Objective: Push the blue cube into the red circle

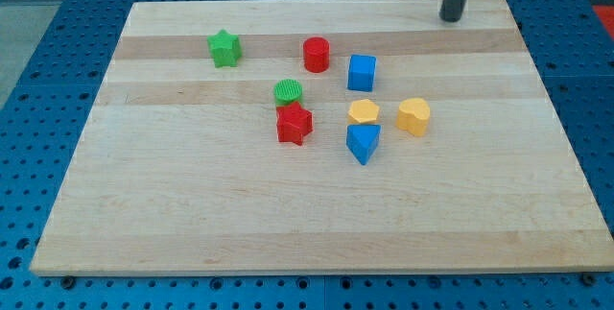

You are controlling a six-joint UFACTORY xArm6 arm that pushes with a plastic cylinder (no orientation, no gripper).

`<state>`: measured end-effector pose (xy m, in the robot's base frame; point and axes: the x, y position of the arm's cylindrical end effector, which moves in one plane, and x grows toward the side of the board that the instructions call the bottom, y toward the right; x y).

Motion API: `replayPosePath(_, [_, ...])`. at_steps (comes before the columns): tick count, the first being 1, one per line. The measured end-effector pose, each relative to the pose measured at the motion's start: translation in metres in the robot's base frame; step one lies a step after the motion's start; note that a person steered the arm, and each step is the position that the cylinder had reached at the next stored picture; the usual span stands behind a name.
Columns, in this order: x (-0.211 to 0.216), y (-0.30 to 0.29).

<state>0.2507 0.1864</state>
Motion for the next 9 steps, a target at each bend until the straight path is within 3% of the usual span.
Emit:
replayPosePath(3, [0.1,-0.013])
replayPosePath(4, [0.124,-0.042])
replayPosePath(7, [0.151,-0.121])
replayPosePath(9, [0.143,-0.16])
